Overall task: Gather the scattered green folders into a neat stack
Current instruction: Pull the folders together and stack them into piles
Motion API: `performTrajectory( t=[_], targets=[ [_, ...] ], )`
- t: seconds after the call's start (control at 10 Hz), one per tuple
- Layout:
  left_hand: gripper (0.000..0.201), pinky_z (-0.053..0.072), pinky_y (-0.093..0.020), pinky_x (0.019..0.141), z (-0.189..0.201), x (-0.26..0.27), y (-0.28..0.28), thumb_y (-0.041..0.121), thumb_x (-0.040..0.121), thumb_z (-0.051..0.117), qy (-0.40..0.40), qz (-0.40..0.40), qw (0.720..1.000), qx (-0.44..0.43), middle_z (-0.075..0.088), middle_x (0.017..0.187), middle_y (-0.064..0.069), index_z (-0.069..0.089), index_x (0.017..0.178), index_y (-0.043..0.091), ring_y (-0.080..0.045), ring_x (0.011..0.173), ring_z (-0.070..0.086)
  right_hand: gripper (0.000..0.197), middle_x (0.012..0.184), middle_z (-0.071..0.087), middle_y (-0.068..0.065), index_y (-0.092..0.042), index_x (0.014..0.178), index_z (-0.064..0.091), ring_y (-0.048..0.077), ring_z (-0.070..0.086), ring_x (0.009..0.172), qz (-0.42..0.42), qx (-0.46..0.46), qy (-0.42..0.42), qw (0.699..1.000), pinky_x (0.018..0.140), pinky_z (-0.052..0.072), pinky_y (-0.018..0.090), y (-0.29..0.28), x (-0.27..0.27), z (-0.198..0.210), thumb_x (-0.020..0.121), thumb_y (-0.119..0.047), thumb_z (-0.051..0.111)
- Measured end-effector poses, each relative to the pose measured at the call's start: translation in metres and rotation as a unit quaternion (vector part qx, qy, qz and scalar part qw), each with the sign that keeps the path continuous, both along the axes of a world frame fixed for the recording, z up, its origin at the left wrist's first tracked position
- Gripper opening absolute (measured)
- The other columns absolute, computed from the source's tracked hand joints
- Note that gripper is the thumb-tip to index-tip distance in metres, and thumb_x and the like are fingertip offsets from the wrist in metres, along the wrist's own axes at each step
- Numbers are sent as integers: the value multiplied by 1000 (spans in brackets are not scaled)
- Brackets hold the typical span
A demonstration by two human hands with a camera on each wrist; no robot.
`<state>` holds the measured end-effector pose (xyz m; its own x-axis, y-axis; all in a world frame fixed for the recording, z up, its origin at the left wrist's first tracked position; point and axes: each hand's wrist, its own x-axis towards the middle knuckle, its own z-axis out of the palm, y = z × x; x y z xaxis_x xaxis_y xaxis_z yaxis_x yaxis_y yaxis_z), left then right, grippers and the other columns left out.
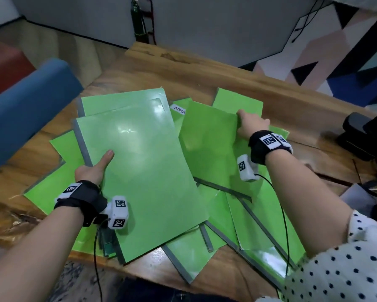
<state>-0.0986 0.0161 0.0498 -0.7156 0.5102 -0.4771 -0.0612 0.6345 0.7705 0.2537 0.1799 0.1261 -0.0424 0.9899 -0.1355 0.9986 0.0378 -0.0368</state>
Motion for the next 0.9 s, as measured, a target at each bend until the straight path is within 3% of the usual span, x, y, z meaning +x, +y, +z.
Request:
performTrajectory(
  t=[0.1, 0.2, 0.3, 0.4, 0.5, 0.6, 0.7, 0.8, 0.9],
  targets=[
    [93, 42, -35, 74, -5, -3, -5, 62, 69, 71, -8, 6, 1000, -6, 57, 122, -21, 48, 125, -9, -30, 88, 51, 51, 137, 50, 7, -23, 139, 38, 29, 42, 127, 37, 67, 7, 997, 107, 28, 55, 7, 9, -1, 92, -18, 54],
    [93, 43, -35, 76, -7, -4, -8, 61, 67, 74, -17, 24, 1000, 3, 58, 121, -20, 49, 125, -8, -29, 88, 51, 60, 143, 42, 8, -26, 144, 31, 30, 37, 132, 26, 79, -20, 996, 108, 26, 54, 3, 9, -1, 90, -33, 58],
    [92, 43, -35, 78, -9, -4, -12, 61, 66, 74, -24, 31, 999, 12, 58, 120, -20, 50, 123, -7, -29, 88, 52, 57, 137, 48, 14, -12, 137, 39, 32, 45, 126, -161, -31, 65, 984, 103, 36, 51, -21, 14, -20, 88, -31, 63],
    [95, 46, -37, 84, -8, -3, -14, 62, 65, 75, -28, 34, 999, 10, 57, 122, -20, 48, 125, -7, -31, 93, 54, 72, 132, 55, 18, -1, 137, 41, 34, 58, 108, -278, -161, 133, 938, 90, 49, 39, -53, 30, -56, 83, -39, 71],
    [102, 48, -42, 92, -8, 0, -14, 65, 60, 76, -26, 30, 999, 14, 58, 122, -19, 48, 126, -7, -35, 106, 58, 111, 127, 60, 17, -10, 132, 49, 35, 63, 102, -395, -274, 175, 859, 94, 48, 52, -88, 60, -135, 39, -55, 90],
    [90, 43, -35, 78, -11, 4, -9, 60, 67, 74, -10, 4, 1000, 19, 53, 103, -12, 50, 120, -7, -27, 90, 51, 165, 129, 57, 18, -11, 140, 33, 40, 58, 109, -421, -260, 143, 857, 90, 48, 58, -101, 78, -198, -5, -70, 82],
    [88, 40, -35, 75, -12, 6, -4, 60, 66, 74, 5, -4, 1000, 19, 52, 101, -11, 51, 119, -7, -27, 88, 49, 157, 128, 55, 24, -7, 144, 20, 42, 57, 113, -415, -223, 178, 864, 88, 50, 58, -108, 75, -185, 14, -62, 90],
    [82, 37, -34, 69, -13, 6, 3, 58, 68, 74, 12, -17, 1000, 19, 52, 97, -11, 52, 115, -5, -26, 83, 48, 130, 133, 50, 23, -8, 139, 32, 41, 63, 101, -398, -173, 231, 871, 77, 57, 54, -98, 77, -159, 31, -43, 95],
    [69, 37, -35, 69, -14, 1, 15, 58, 69, 73, 31, -37, 999, 16, 51, 95, -12, 50, 100, 1, -26, 82, 47, 105, 154, 24, 21, -13, 149, 18, 39, 55, 117, -323, -128, 178, 921, 87, 51, 44, -78, 57, -98, 69, -27, 84]
  ],
)
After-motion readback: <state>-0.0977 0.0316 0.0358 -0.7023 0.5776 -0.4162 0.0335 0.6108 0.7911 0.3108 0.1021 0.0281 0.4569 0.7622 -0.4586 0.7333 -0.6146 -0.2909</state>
